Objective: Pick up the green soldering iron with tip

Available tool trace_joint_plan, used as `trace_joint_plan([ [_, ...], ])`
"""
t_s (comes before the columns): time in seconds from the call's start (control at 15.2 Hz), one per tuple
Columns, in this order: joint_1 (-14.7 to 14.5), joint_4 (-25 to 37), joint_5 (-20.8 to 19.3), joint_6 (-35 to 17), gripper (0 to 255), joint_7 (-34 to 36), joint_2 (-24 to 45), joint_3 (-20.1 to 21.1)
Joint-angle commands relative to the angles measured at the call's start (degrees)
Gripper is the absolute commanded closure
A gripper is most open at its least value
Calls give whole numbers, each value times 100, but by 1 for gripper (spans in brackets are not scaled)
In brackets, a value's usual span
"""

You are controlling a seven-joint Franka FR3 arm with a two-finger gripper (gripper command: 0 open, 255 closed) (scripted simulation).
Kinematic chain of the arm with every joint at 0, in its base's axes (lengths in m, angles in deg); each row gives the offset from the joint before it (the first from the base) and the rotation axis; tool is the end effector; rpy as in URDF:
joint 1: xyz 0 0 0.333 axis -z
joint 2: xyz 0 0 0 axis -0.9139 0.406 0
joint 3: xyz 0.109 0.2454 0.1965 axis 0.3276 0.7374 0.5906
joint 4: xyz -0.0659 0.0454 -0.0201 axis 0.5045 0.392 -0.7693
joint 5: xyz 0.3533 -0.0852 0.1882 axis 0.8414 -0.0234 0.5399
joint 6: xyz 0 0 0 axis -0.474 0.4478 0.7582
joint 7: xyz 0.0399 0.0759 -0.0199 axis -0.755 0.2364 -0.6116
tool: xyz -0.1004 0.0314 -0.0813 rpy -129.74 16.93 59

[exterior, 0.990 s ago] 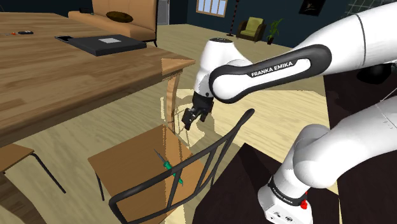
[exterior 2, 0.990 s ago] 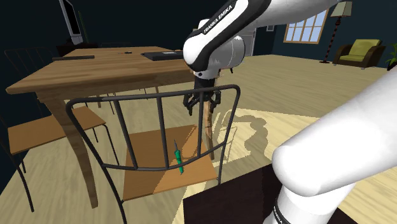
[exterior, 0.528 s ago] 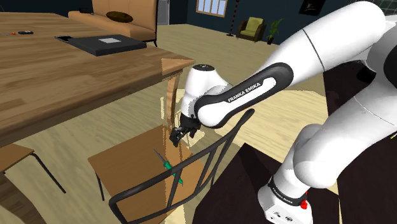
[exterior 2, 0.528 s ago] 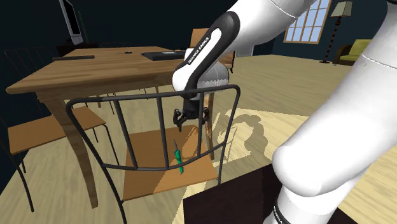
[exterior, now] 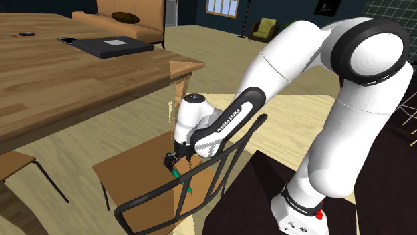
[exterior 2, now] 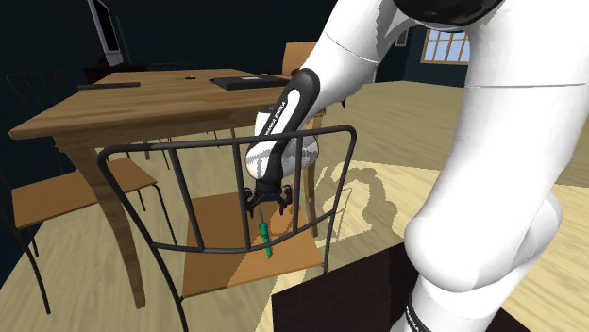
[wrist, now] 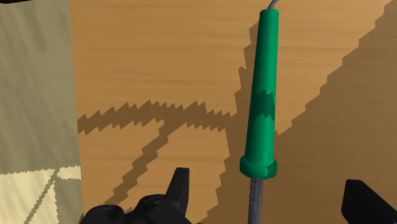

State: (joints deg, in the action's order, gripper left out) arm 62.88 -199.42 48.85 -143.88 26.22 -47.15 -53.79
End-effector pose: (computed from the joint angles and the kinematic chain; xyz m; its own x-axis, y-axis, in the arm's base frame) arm 0.4519 0.1846 0.2225 0.9838 -0.1577 0.0851 -0.1504 -0.9848 -0.0865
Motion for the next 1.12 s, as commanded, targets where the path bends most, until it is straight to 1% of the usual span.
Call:
trace_joint_plan([
  [0.0, -115, 165, -294, -218, 0, 334, 404, -64],
  [0.46, -337, 224, -734, -734, 0, 645, 996, -369],
  [0.59, -363, 232, -764, -776, 0, 667, 1045, -402],
  [0.66, -373, 227, -770, -783, 255, 679, 1047, -405],
  [1.06, -368, 225, -768, -783, 255, 673, 1046, -404],
])
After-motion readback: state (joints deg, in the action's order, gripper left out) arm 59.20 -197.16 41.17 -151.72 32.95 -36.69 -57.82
